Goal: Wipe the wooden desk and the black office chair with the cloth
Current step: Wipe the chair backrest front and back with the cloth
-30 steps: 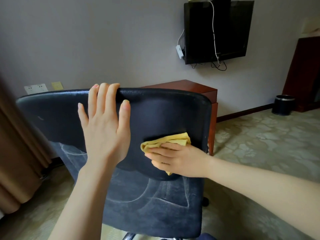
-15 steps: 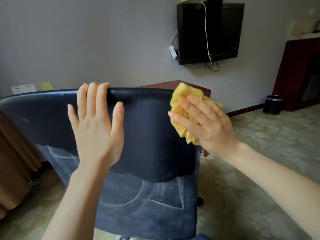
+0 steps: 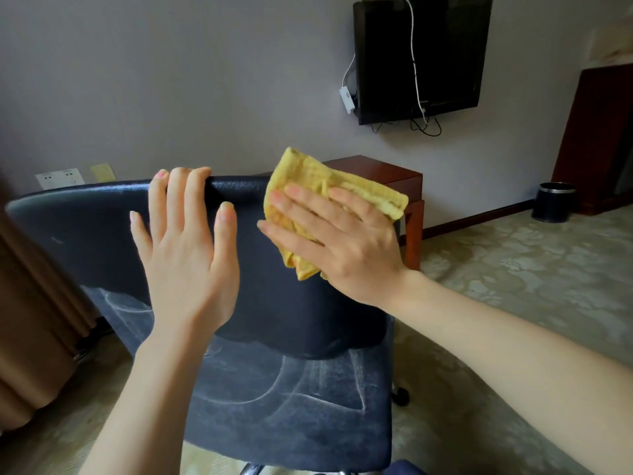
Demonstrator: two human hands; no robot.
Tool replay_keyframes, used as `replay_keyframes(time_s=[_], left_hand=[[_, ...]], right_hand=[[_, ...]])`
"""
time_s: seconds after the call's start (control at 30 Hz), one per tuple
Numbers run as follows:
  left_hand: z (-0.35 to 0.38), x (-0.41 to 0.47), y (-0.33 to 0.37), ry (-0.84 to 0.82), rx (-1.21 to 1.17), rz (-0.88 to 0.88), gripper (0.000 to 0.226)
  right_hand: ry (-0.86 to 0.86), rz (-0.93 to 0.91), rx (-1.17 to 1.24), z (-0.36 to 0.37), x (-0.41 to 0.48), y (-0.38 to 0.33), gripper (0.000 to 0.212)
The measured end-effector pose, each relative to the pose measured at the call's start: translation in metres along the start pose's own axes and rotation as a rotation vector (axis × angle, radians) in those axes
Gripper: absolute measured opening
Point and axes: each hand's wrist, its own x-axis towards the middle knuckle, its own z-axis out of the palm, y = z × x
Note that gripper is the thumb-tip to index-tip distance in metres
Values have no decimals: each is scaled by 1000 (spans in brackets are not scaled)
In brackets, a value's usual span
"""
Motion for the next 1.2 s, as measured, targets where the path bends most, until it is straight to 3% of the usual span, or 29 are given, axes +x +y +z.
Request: replay_keyframes(time_s=[0.2,0.4,0.7,0.83,1.03,1.2], left_hand=[[-4,2,-3,-34,63,7,57],[-8,1,1,-50,80,0,56],[-15,3,4,-85,116,15,54],[-17,4,5,-87,109,35,53],[-15,5,1,-86,127,80,52],[-17,9,-12,-99,181,165,52]], right_hand=[[-159,-140,30,2,-45,-8,37],[-329,-139,85,-7,-86,-17,37],[-666,-442,157,-43,-165,-1,44],[-673,-433,211,-49,-156,21,40],[-485,-369,89,-52,-110,52,40],[-372,-268,40,-44,-71,34,38]])
